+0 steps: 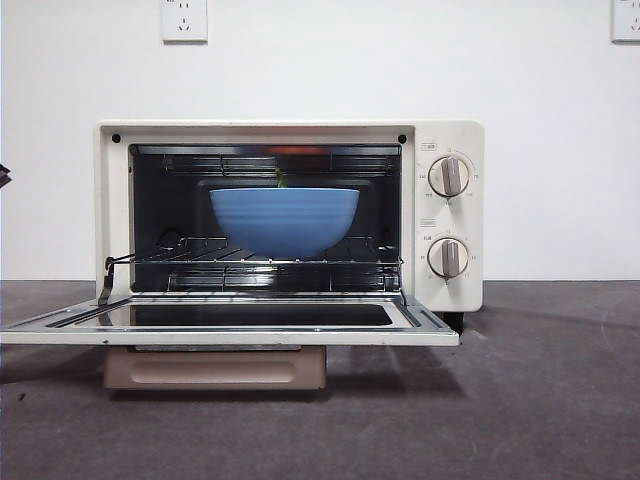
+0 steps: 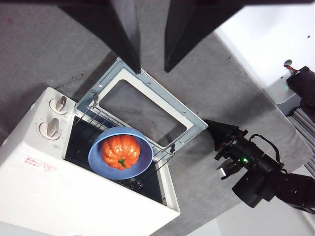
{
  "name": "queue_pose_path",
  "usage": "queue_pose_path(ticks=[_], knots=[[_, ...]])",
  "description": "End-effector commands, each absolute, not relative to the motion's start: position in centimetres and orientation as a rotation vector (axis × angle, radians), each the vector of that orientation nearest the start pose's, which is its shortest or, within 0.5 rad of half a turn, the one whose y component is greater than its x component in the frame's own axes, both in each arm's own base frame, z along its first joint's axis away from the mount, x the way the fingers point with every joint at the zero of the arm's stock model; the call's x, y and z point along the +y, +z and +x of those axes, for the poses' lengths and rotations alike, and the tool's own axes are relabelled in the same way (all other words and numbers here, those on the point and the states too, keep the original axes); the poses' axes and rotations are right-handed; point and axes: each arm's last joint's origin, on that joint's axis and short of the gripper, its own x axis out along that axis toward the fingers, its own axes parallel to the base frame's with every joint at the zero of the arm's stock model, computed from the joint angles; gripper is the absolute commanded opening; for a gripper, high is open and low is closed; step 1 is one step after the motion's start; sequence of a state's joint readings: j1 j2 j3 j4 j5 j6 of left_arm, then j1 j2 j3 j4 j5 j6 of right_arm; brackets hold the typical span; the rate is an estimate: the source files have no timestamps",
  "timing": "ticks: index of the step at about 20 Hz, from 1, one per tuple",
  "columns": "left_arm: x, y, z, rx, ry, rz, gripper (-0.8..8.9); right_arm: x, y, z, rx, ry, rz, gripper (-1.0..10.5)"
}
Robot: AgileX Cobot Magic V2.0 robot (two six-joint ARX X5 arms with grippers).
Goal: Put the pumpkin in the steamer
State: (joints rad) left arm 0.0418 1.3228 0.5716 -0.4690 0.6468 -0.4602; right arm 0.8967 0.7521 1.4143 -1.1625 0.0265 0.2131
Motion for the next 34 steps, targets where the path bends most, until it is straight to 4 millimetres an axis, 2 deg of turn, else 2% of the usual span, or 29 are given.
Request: queue_pose_path(ticks=[1,11,17,26,34], knots=[[-1.0,14.8,21.1,1.288,-0.262,-0.827,0.11,5.4,43.9,4.3,0.533,0.812,-0.032,0.7],[-1.2,15.3,21.6,1.259,-0.359,-0.916,0.11,5.4,43.9,4.3,0.539,0.807,-0.015,0.7],[-1.4,16.2,22.3,1.214,-0.434,-0.969,0.11,5.4,43.9,4.3,0.534,0.808,-0.011,0.7],[-1.3,19.9,24.8,1.091,-0.474,-0.961,0.11,5.4,43.9,4.3,0.542,0.803,0.006,0.7],[-1.1,23.8,27.3,0.878,-0.475,-0.933,0.11,5.4,43.9,4.3,0.541,0.803,0.007,0.7]])
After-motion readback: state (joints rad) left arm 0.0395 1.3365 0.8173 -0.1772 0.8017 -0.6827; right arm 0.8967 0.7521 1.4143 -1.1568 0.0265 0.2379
